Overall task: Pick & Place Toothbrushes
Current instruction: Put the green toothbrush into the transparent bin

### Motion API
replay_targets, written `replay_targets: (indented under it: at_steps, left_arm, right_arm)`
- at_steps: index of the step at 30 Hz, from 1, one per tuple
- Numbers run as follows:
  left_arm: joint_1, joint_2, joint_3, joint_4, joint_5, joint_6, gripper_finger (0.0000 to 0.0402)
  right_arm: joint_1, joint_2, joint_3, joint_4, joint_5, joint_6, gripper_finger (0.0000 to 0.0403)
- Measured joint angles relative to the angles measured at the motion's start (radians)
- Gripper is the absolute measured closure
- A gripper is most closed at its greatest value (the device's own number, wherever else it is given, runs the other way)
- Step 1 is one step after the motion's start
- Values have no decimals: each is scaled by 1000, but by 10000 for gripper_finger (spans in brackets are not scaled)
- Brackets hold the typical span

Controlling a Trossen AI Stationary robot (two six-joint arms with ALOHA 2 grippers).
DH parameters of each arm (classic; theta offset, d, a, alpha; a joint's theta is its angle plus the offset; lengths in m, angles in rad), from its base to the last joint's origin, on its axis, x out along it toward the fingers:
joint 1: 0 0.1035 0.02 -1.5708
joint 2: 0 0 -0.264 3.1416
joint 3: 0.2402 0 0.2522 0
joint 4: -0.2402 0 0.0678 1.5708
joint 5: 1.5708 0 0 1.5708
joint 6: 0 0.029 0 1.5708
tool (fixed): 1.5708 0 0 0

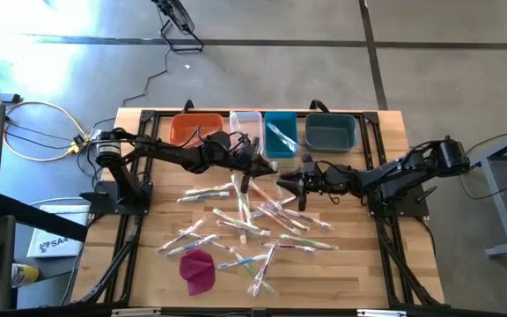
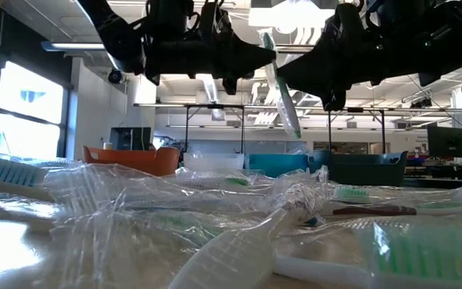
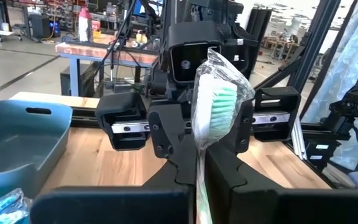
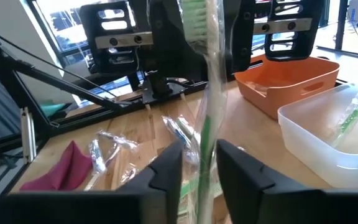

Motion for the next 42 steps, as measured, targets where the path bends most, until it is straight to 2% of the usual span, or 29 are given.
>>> replay_targets:
  at_steps: [9,15,22,32,42]
  left_arm:
    - [9,-23,0,1,30,-3,400]
    - [62,-64,0,-83,52,-4,401]
    - [151,-136,0,-219,53,22,401]
    - [328,-215,0,-272,58,24,402]
    - [423,-215,0,-429,-166,26,401]
  right_arm:
    - [-1,-46,0,-5,22,-27,205]
    - [-1,-173,0,-87,17,-86,172]
    - [2,-311,0,-339,20,-52,170]
    - [2,-294,0,-421,19,45,172]
    - [2,-264,2,-408,27,52,172]
